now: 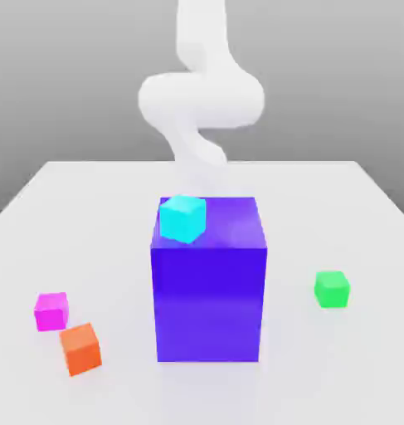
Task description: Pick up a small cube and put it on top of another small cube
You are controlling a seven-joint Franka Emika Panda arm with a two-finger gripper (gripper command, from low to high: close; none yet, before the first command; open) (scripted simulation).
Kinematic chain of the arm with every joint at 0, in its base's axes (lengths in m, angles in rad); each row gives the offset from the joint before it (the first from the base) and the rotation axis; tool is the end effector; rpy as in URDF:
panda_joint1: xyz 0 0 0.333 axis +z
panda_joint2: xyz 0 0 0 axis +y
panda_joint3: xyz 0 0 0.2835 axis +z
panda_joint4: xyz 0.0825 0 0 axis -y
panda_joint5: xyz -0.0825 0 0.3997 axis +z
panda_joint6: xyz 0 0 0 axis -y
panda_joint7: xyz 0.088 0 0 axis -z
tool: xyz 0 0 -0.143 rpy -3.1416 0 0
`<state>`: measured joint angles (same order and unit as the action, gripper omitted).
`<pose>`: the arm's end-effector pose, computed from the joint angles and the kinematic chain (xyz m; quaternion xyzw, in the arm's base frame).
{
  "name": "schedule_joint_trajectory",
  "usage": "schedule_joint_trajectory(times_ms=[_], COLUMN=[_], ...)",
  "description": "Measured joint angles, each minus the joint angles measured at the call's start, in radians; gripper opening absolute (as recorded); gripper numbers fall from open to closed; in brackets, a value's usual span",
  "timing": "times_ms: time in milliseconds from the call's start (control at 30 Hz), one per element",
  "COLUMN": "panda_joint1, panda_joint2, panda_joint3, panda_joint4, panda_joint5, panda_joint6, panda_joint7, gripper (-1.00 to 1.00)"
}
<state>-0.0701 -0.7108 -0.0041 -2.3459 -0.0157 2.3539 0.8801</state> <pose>0.4408 -0.0337 0.6086 -0.8330 0.4270 -0.3258 0.1326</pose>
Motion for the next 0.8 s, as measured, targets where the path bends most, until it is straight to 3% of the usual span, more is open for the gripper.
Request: schedule_joint_trajectory(times_ms=[500, 667, 800], panda_joint1=[-0.368, -0.472, -0.517], panda_joint2=[0.551, 0.734, 0.881], panda_joint3=[-0.122, -0.181, -0.145], panda_joint4=[-0.282, -0.375, -0.387], panda_joint5=[-0.058, 0.018, 0.125], panda_joint6=[0.334, 0.445, 0.549], panda_joint7=[0.465, 0.55, 0.518], gripper=[0.0, 0.0, 0.0])
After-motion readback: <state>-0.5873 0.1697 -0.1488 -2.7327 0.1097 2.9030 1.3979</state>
